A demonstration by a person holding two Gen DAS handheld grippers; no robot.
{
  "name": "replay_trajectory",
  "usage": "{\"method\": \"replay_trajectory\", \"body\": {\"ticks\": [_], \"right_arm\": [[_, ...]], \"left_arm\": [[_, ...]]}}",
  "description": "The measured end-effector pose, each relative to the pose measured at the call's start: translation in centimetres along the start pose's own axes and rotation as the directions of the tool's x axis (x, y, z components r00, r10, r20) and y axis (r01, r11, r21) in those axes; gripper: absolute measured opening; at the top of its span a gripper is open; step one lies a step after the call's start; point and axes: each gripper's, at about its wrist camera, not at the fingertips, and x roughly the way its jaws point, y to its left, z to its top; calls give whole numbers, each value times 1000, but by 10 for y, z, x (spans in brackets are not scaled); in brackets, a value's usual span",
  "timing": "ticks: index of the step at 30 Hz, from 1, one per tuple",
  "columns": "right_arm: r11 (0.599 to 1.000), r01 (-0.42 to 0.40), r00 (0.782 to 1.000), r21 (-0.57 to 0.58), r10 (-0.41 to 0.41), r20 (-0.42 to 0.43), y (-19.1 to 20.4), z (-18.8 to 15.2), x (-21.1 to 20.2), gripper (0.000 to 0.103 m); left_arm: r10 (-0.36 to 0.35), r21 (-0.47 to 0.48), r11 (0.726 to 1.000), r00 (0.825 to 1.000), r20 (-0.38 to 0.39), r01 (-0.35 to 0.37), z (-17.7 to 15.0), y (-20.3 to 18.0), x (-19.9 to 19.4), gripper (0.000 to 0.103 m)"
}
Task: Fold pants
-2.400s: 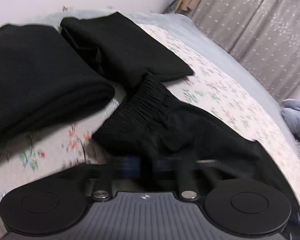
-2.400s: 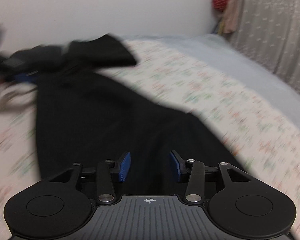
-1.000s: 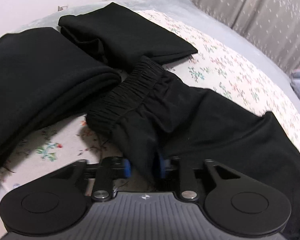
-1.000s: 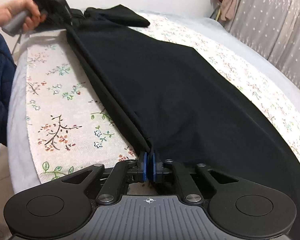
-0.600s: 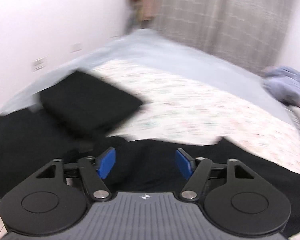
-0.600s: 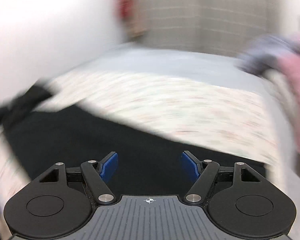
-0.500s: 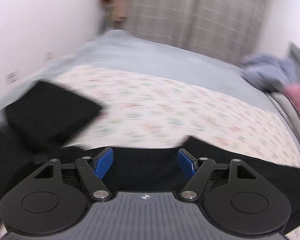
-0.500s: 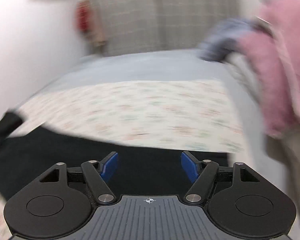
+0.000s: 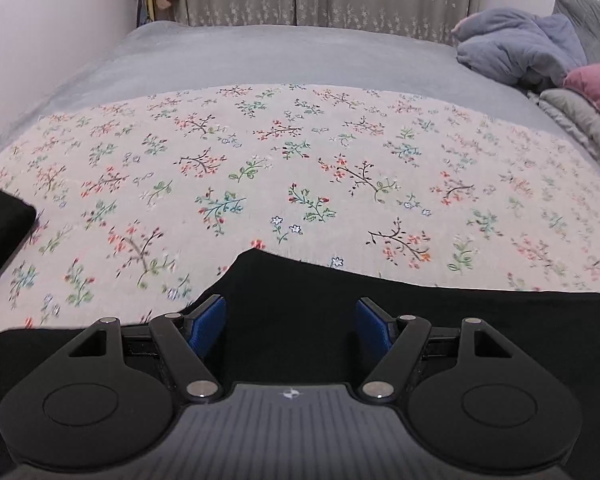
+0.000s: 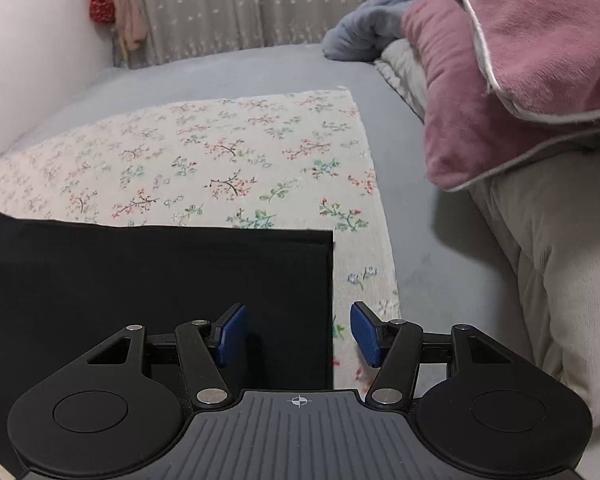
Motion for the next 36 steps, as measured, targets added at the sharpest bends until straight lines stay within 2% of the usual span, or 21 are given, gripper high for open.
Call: {"method": "replay_trajectory", "body": {"ticks": [1, 3, 4, 5, 8, 10, 13, 16, 18, 20, 21, 22, 23, 26, 28, 32, 34, 36], "right_arm": [[1000, 0, 1000, 2, 0, 7, -1, 3, 3, 52], [1000, 2, 1000, 9, -2, 9, -4, 9, 12, 46], [1000, 5, 1000, 9, -5, 5, -5, 12, 17, 36], [1000, 2, 1000, 7, -2, -3, -5, 15, 23, 27], [1000, 10, 999, -17, -11, -43, 0, 21, 42, 10], [999, 11, 999, -50, -13, -45, 4, 24, 46, 1], [999, 37, 999, -40, -37, 17, 5, 32, 35, 0], [998, 53, 997, -23, -51, 55, 6, 40, 29, 0], [997, 74, 997, -32, -73, 12, 8, 37, 41, 0], [994, 103, 994, -44, -104, -37, 8, 29, 59, 2], [993, 109, 993, -54, -111, -34, 9, 27, 62, 3], [991, 115, 993, -66, -117, -29, 11, 27, 62, 5], [990, 125, 992, -63, -127, -24, 11, 28, 59, 9], [984, 171, 985, -43, -172, -22, 7, 29, 53, 33], [977, 209, 978, -41, -210, -9, 5, 29, 48, 38], [963, 261, 965, -68, -259, 37, 10, 32, 33, 38], [963, 252, 967, -94, -246, 72, 22, 34, 25, 38], [966, 224, 972, -129, -212, 98, 39, 33, 16, 39]], "left_arm": [[13, 24, 1000, 1000, 1, -13, -1, -3, 6, 86], [34, 74, 997, 999, 1, -34, -2, -8, 14, 77], [40, 94, 995, 999, 3, -40, -4, -9, 18, 54], [35, 96, 995, 999, 6, -36, -6, -12, 12, 15], [18, 70, 997, 1000, 14, -19, -5, -7, 14, 13], [36, 64, 997, 997, 67, -41, -2, -5, 7, 13], [26, 7, 1000, 991, 128, -28, 7, 5, 0, 13], [68, 25, 997, 994, 90, -70, 5, 5, 13, 13], [73, 18, 997, 995, 75, -74, -2, 6, 20, 14], [49, -29, 998, 996, 70, -47, -6, 13, 19, 16], [34, -53, 998, 997, 67, -30, -6, 16, 16, 18], [25, -67, 998, 998, 65, -21, -6, 19, 13, 23], [31, -69, 997, 998, 63, -27, -4, 22, 8, 35], [80, -61, 995, 992, 99, -74, -1, 29, -17, 50], [86, -67, 995, 991, 99, -80, -3, 36, -36, 51], [68, -100, 993, 996, 48, -63, -20, 51, -66, 51], [65, -107, 992, 997, 35, -61, -35, 60, -75, 51], [91, -95, 991, 996, 9, -90, -50, 67, -72, 51]]}}
